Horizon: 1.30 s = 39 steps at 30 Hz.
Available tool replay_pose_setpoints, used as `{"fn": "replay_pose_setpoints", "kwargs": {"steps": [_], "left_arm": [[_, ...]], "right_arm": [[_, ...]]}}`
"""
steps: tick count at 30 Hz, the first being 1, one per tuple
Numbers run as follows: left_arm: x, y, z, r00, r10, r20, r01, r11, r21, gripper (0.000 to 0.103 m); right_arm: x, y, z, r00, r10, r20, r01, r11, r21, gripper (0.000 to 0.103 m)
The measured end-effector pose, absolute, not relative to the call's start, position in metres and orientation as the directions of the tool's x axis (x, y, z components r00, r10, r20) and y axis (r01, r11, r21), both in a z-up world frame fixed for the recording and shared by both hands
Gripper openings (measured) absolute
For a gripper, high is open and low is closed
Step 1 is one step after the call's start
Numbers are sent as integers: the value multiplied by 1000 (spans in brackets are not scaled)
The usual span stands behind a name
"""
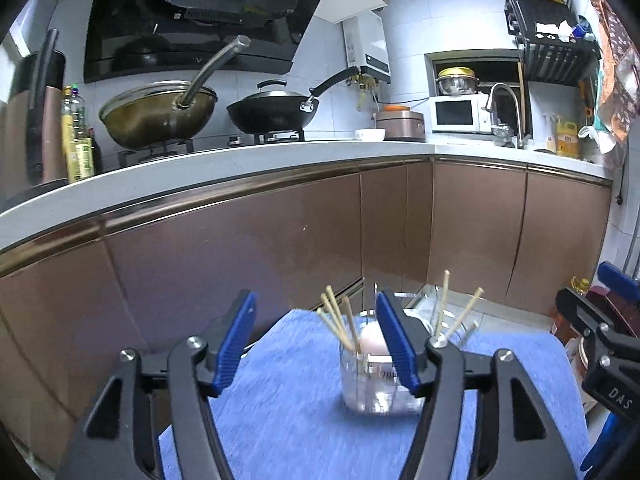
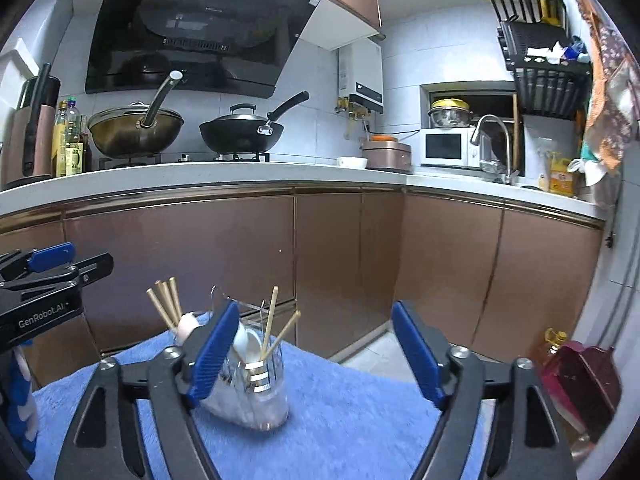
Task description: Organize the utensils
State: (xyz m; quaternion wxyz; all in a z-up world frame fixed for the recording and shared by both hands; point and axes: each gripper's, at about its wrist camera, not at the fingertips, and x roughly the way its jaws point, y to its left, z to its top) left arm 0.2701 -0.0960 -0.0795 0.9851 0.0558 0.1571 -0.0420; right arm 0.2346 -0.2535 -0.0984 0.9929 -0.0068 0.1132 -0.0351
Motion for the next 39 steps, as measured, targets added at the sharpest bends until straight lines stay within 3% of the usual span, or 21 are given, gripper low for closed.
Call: {"fn": "replay_pose_setpoints", "kwargs": {"steps": [8,39], "left_arm": [[197,-94,-66,959,-14,-283,54,989,135,69],[74,-63,-32,985,5,-173,8,997,74,74]], "right_arm": [[168,-242,-87,970,-103,-222,101,995,-22,103],[30,-255,-47,952,-290,-96,294,955,30,103]]}}
